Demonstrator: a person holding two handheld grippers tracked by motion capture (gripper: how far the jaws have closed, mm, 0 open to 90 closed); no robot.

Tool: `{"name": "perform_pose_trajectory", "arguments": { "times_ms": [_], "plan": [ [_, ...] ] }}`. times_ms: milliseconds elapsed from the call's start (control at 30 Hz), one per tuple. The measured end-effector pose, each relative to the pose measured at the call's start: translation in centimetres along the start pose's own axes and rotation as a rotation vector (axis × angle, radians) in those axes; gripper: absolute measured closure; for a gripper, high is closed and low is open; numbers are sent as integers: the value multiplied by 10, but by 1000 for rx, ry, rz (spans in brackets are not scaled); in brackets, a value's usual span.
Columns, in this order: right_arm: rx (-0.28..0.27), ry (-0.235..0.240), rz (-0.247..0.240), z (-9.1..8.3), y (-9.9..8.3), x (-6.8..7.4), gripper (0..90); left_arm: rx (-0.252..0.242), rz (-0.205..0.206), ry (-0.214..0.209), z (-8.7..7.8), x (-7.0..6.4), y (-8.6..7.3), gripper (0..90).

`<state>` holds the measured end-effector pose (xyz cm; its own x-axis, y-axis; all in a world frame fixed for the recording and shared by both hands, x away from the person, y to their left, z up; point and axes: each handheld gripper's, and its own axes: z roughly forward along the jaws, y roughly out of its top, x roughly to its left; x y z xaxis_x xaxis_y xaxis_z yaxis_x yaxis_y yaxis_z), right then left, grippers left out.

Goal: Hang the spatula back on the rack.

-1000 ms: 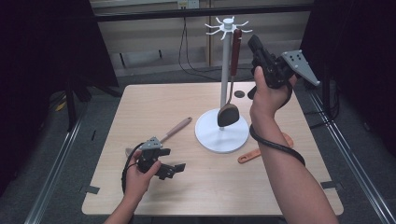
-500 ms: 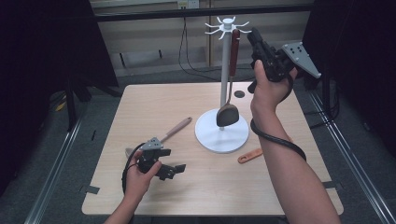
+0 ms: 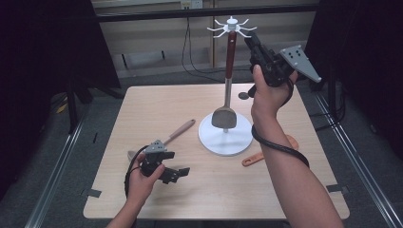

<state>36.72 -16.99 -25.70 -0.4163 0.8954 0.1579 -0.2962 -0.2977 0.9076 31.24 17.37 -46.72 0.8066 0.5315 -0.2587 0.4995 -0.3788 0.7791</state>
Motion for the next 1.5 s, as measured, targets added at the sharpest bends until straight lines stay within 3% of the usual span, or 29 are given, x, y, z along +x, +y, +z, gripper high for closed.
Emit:
{"name": "perform_pose_trajectory", "arguments": {
  "times_ms": [867,1500],
  "plan": [
    [19,55,-32,-2,-3,25,900,1,13,1,1,-3,2,39],
    [37,59,-30,-12,-6,18,869,4,20,-3,1,-3,2,39]
  ]
}}
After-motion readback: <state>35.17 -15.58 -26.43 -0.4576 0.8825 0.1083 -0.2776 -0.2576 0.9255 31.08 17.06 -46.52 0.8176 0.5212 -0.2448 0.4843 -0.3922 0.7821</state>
